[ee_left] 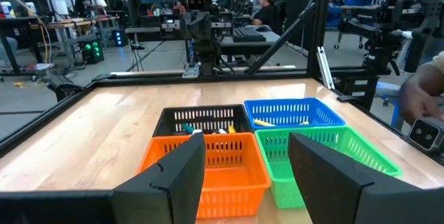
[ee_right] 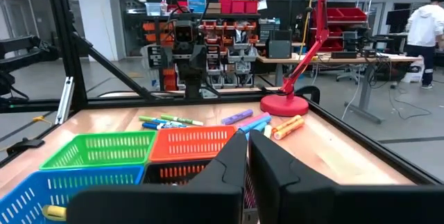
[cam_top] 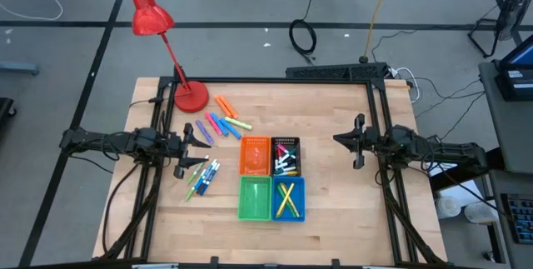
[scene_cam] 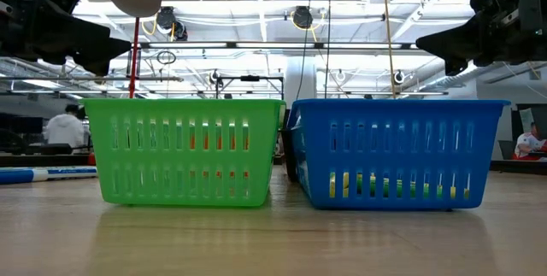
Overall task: Pick & Place Markers
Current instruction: Put the left green marker pen into the green basket
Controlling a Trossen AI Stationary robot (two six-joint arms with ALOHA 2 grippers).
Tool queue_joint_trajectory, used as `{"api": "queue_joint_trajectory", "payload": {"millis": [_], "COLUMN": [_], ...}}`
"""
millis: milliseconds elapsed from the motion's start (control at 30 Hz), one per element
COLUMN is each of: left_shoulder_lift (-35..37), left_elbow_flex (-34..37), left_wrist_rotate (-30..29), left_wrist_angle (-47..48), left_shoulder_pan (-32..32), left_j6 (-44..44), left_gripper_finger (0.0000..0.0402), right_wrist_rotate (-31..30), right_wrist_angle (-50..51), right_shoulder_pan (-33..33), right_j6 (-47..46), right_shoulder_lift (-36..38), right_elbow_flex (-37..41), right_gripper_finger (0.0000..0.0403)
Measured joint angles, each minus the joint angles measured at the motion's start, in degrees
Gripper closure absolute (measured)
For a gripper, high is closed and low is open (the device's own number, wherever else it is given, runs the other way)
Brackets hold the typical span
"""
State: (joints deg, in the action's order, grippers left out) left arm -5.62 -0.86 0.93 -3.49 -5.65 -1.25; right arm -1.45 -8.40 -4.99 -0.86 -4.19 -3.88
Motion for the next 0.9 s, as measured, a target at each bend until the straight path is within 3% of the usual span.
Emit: {"api": "queue_joint_trajectory", "payload": {"millis": [300,633,900], "left_shoulder_lift": [0.0,-0.4,-3.5], "left_elbow_flex": [-0.1,-0.1,-0.2], "left_wrist_rotate": [0.1,0.1,-4.4], "left_wrist_angle": [-14.1,-13.2,-14.4], "left_shoulder_pan": [0.0,0.0,0.0], "left_j6": [-1.8,12.9,13.5], "left_gripper_finger": [0.019,0.019,0.019], "right_wrist_rotate": [0.0,0.0,0.0], "right_wrist_angle": [-0.1,0.0,0.0], "right_shoulder_pan": [0.0,0.0,0.0], "right_j6": [0.0,0.0,0.0], "right_shoulder_lift": [0.0,0.0,0.0], "right_elbow_flex": [0.0,0.0,0.0], "right_gripper_finger": [0.0394,0.0394,0.0395]}}
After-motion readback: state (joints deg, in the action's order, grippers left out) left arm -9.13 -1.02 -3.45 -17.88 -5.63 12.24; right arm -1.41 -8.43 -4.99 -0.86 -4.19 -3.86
